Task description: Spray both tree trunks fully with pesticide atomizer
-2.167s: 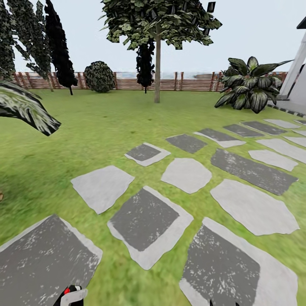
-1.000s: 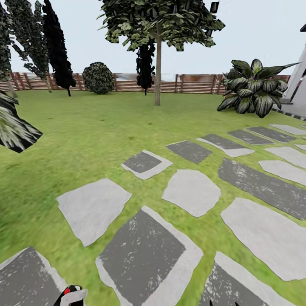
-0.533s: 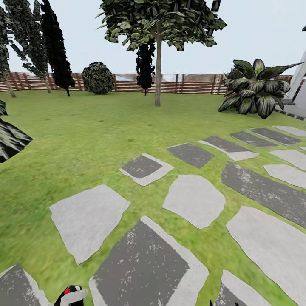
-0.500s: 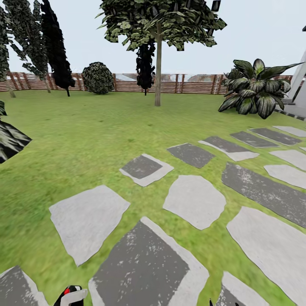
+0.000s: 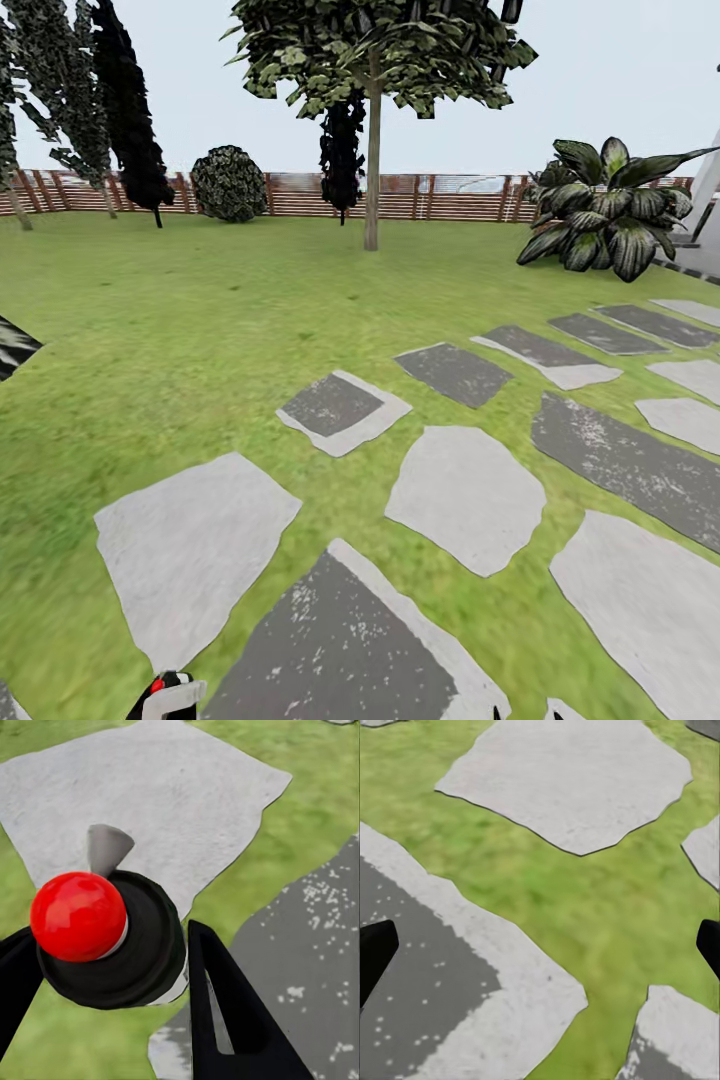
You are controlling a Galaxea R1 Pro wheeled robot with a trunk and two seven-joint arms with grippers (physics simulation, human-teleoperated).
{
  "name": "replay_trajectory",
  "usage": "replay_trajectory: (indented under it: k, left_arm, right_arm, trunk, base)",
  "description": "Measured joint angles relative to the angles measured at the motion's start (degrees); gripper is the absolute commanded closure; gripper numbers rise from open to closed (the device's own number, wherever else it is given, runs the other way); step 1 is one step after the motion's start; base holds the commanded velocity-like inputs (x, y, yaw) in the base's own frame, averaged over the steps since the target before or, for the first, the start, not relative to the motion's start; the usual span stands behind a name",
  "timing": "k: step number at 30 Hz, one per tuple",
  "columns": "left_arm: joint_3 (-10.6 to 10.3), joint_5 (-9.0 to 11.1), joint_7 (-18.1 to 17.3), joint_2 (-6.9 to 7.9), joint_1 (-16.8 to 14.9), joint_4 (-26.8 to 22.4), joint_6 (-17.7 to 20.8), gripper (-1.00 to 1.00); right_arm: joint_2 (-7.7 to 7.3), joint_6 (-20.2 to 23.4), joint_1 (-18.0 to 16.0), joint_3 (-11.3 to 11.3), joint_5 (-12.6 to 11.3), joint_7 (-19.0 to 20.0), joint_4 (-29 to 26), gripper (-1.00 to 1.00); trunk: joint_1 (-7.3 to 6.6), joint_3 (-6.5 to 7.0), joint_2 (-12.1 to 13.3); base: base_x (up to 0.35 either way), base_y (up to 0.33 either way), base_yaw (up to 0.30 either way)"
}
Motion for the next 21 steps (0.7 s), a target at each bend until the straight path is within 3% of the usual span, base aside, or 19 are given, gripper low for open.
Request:
replay_trajectory:
  k: [21]
  left_arm:
    - [0.0,0.0,0.0,0.00,0.0,0.0,0.0,1.00]
  right_arm:
    - [0.00,0.0,0.0,0.0,0.0,0.0,0.0,-1.00]
  trunk:
    - [0.00,0.00,0.0]
  base:
    - [0.339,0.000,0.000]
